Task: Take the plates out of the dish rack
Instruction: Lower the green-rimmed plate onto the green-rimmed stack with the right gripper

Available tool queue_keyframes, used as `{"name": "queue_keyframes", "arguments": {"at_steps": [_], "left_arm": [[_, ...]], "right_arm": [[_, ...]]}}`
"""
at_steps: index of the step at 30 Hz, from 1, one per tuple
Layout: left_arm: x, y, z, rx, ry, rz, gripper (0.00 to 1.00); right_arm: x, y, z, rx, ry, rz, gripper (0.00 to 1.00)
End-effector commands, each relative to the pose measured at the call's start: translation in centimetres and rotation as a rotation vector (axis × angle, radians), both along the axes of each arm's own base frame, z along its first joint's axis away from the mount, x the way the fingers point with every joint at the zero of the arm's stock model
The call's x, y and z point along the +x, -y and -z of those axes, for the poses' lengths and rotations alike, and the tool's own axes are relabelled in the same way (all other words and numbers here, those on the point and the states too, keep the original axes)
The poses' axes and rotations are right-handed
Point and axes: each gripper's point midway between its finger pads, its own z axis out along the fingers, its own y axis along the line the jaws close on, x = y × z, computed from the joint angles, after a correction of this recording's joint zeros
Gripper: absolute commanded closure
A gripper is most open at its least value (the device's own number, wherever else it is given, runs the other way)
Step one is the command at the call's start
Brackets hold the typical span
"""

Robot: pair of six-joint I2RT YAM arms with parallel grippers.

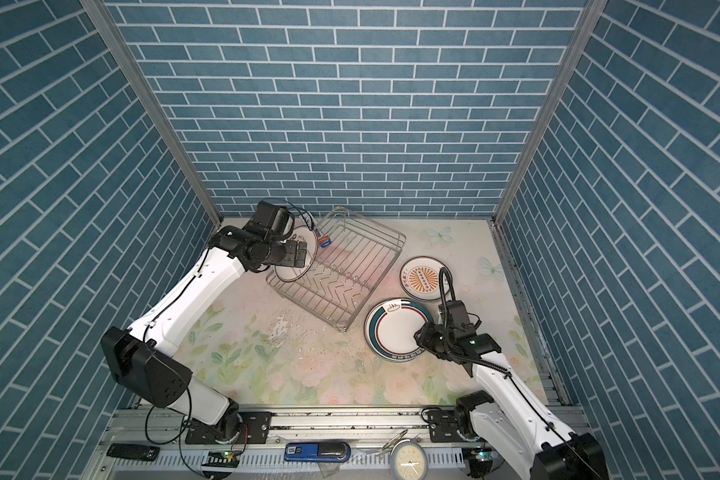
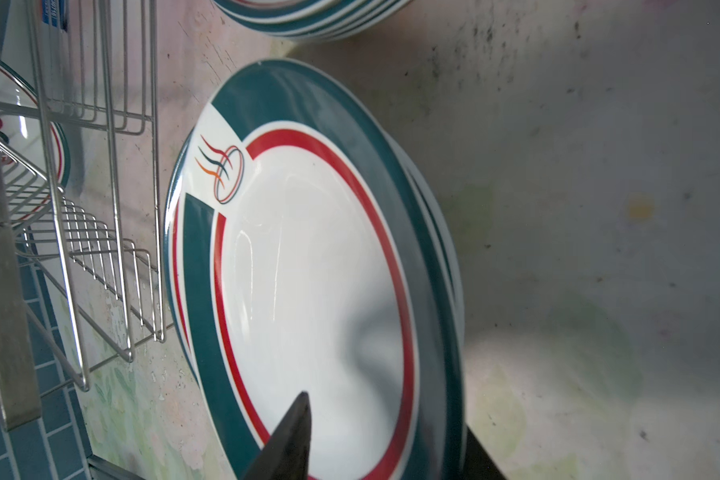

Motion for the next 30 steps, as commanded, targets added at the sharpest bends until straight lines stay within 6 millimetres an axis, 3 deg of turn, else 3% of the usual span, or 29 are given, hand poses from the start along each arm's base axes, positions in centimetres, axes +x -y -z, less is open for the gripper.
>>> {"name": "queue_keyframes", "arguments": {"at_steps": [1, 18, 30], "left_arm": [[0.1, -0.1, -0.5, -0.003, 0.002, -0.001, 0.00], [0.1, -1.4, -0.7, 0.015, 0.008, -0.049, 0.01], [0.2, -1.2, -0.2, 0.007, -0.015, -0.038, 0.01]], "right_arm": [[1.0, -0.6, -1.6, -0.015, 0.045, -0.035, 0.52], [1.0, -0.9, -1.2, -0.123, 0.021, -0.092, 0.43], [0.6, -0.9, -0.7, -0.208, -0.007, -0.143, 0.38]]}}
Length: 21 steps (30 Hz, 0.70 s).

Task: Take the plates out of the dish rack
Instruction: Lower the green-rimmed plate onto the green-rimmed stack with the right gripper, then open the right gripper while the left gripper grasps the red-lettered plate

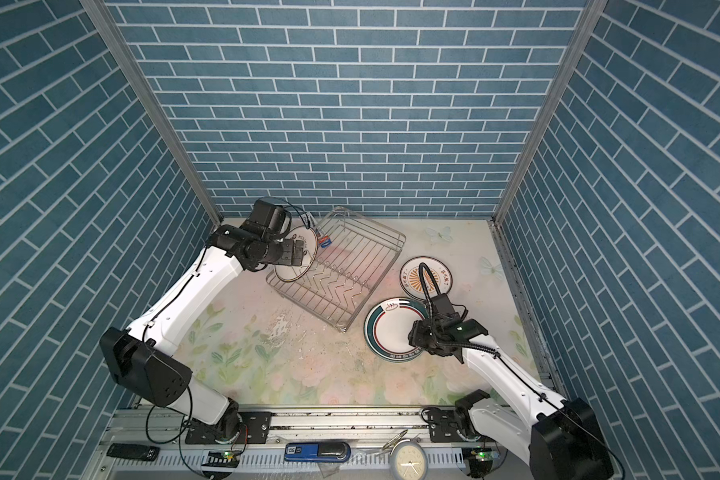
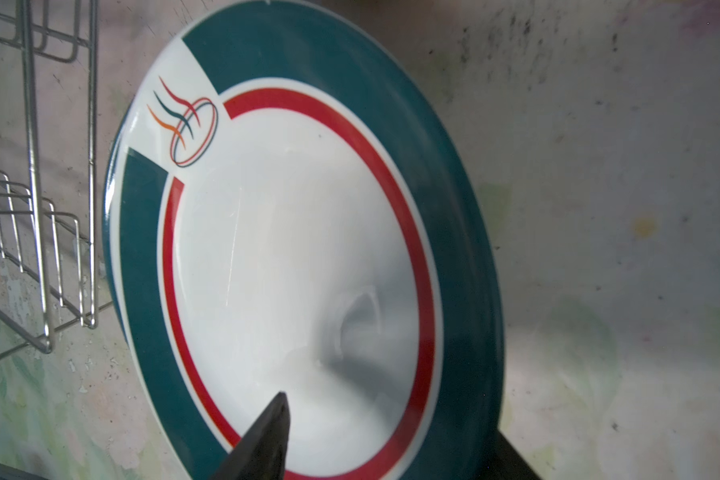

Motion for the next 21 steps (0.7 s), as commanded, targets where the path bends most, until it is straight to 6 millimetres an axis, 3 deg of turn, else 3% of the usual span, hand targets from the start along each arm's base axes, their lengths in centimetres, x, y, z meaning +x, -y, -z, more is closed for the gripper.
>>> {"name": "queue_keyframes", "arguments": {"at_steps": [1, 9, 21], "left_arm": [[-0.04, -0.25, -0.06, 0.004, -0.016, -0.007, 0.01], [-0.01, -0.06, -0.02, -0.002, -0.019, 0.000, 0.01], [0.02, -0.22, 0.03, 0.009, -0.020, -0.001, 0.01]], "right_arm": [[0.79, -0.19, -1.20, -0.031, 0.035, -0.033, 0.38], [0.80, 0.50, -1.31, -0.107, 0.027, -0.045, 0.34], [1.21, -0.24, -1.29, -0.119, 0.019, -0.080, 0.29]]}}
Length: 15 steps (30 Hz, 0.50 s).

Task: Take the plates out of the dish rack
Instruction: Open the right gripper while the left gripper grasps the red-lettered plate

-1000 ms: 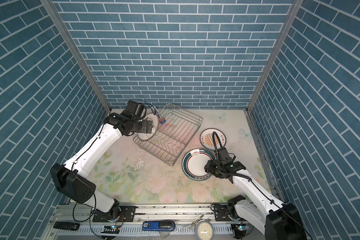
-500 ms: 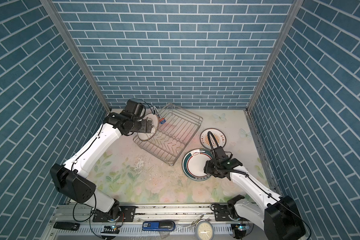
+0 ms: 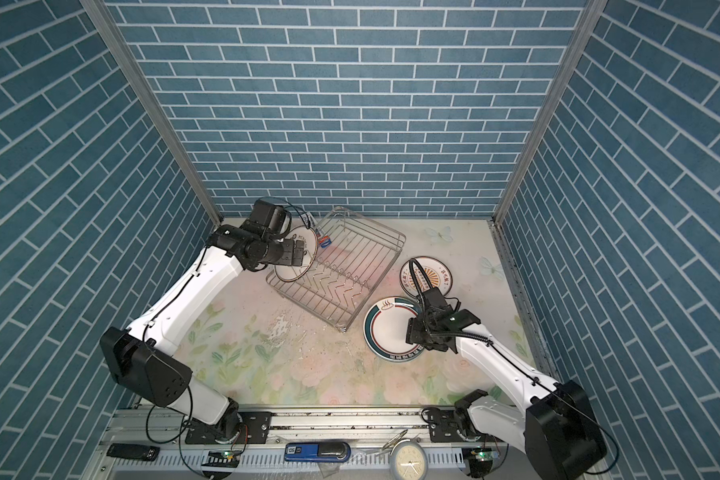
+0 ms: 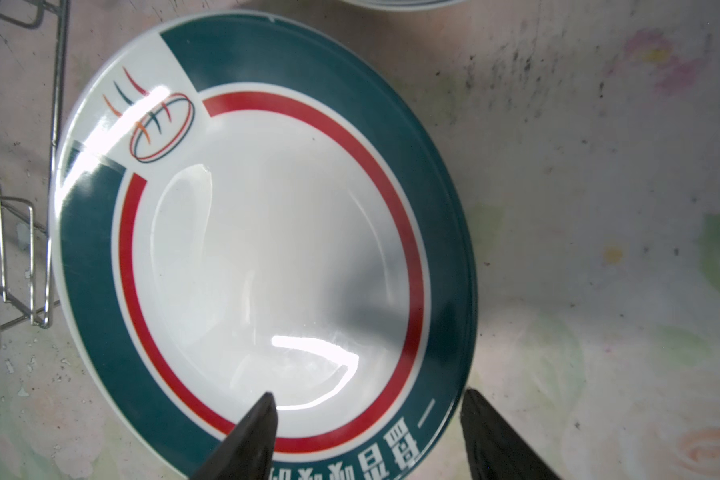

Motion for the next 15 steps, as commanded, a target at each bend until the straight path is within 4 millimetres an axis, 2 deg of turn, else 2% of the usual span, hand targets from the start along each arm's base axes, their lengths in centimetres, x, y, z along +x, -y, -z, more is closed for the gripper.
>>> {"name": "queue_keyframes", "arguments": {"at_steps": [1, 4, 5, 7, 15], "left_arm": [[0.0, -0.5, 0.0, 0.021, -0.015, -0.011, 0.01], [0.1, -0.8, 0.0, 0.033, -0.013, -0.025, 0.01], [0.2, -1.0, 0.0, 0.036, -0.012, -0.029, 0.01], [0.3, -1.2, 0.2, 0.039, -0.013, -0.038, 0.01], [1.3, -1.8, 1.9, 0.048, -0.061, -0.059, 0.01]], "right_arm": [[0.6, -0.1, -1.0, -0.022, 0.025, -0.022, 0.29], [0.8, 0.3, -1.3, -0.053, 0.033, -0.024, 0.27], [0.9, 0.6, -1.4, -0.070, 0.039, -0.018, 0.21], [1.1, 1.1, -1.8, -0.100, 0.050, -0.014, 0.02], [2.1, 1.0, -4.0, -0.085, 0.141, -0.017, 0.01]]}}
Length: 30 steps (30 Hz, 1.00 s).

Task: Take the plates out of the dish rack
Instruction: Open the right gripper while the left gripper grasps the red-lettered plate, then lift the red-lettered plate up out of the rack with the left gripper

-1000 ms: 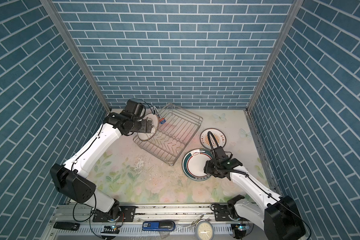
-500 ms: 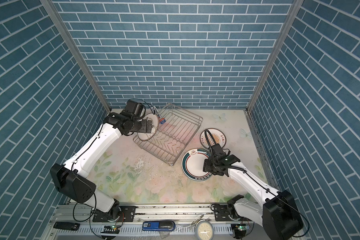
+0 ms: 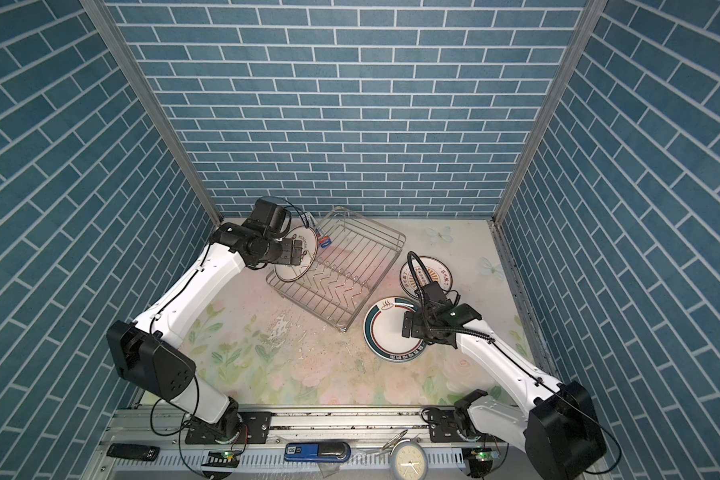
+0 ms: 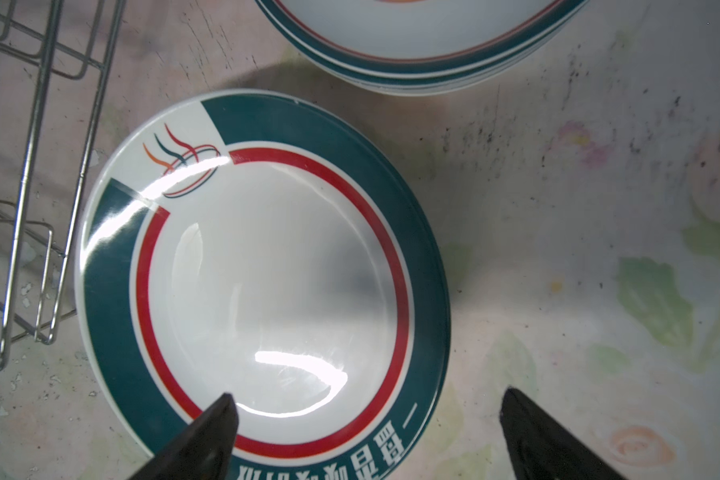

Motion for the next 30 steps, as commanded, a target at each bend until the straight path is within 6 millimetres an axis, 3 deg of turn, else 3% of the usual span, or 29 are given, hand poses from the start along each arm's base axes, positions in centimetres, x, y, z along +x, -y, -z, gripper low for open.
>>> {"name": "queue_keyframes", "arguments": {"at_steps": [1, 10, 22, 27, 30], "left_arm": [[0.4, -0.5, 0.6, 0.011, -0.032, -0.017, 0.01], [3.0, 0.2, 2.0, 0.000, -0.050, -0.012, 0.01], [6.8, -0.2, 3.7, 0.032, -0.085, -0.025, 0.12], [7.0, -0.4, 4.9, 0.038, -0.110, -0.024, 0.20], [7.1, -0.4, 5.0, 0.025, -0.110, -0.018, 0.32]], "right_arm": [[0.8, 0.2, -2.1, -0.005, 0.084, -0.004, 0.01], [1.4, -1.5, -5.0, 0.145, 0.255, -0.066, 0.01], [0.6, -1.9, -5.4, 0.204, 0.331, -0.120, 0.01], [0.6, -2.0, -5.0, 0.204, 0.328, -0.125, 0.01], [0.6, -1.9, -4.8, 0.198, 0.326, -0.122, 0.01]]}}
